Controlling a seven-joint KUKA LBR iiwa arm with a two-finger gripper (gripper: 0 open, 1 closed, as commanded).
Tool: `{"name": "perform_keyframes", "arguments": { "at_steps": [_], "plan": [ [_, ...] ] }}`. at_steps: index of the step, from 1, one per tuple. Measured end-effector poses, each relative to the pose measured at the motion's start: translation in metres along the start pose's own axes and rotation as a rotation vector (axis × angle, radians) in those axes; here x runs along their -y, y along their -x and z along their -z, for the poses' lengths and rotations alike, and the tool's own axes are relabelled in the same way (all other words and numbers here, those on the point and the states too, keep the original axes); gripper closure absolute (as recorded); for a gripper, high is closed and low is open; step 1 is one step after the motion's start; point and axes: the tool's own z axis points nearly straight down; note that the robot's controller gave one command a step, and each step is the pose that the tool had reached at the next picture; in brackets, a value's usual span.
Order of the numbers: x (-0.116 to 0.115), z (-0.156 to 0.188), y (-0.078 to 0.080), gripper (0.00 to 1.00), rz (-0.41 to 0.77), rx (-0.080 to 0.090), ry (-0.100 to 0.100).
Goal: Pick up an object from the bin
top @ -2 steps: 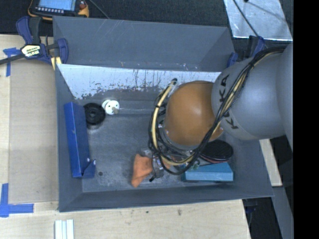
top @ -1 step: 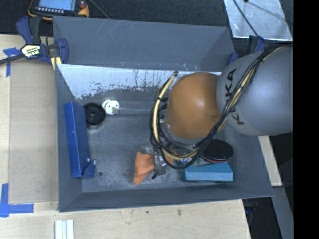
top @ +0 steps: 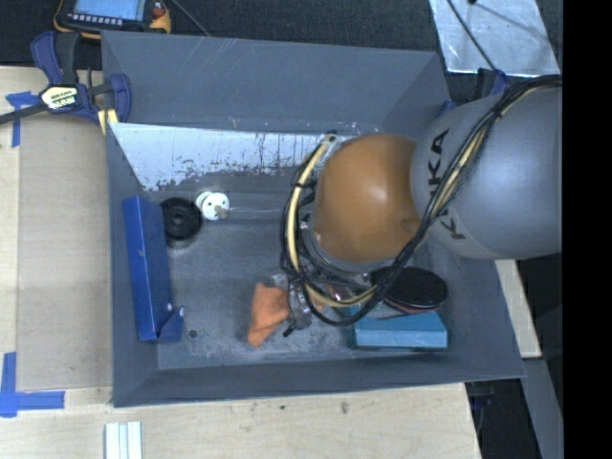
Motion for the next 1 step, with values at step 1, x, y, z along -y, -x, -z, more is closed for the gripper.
{"name": "perform_keyframes", "arguments": {
  "at_steps": [1],
  "plan": [
    [0.0132,0.0272,-0.0035,1.0,-0.008,-0.023,0.006]
  ]
}}
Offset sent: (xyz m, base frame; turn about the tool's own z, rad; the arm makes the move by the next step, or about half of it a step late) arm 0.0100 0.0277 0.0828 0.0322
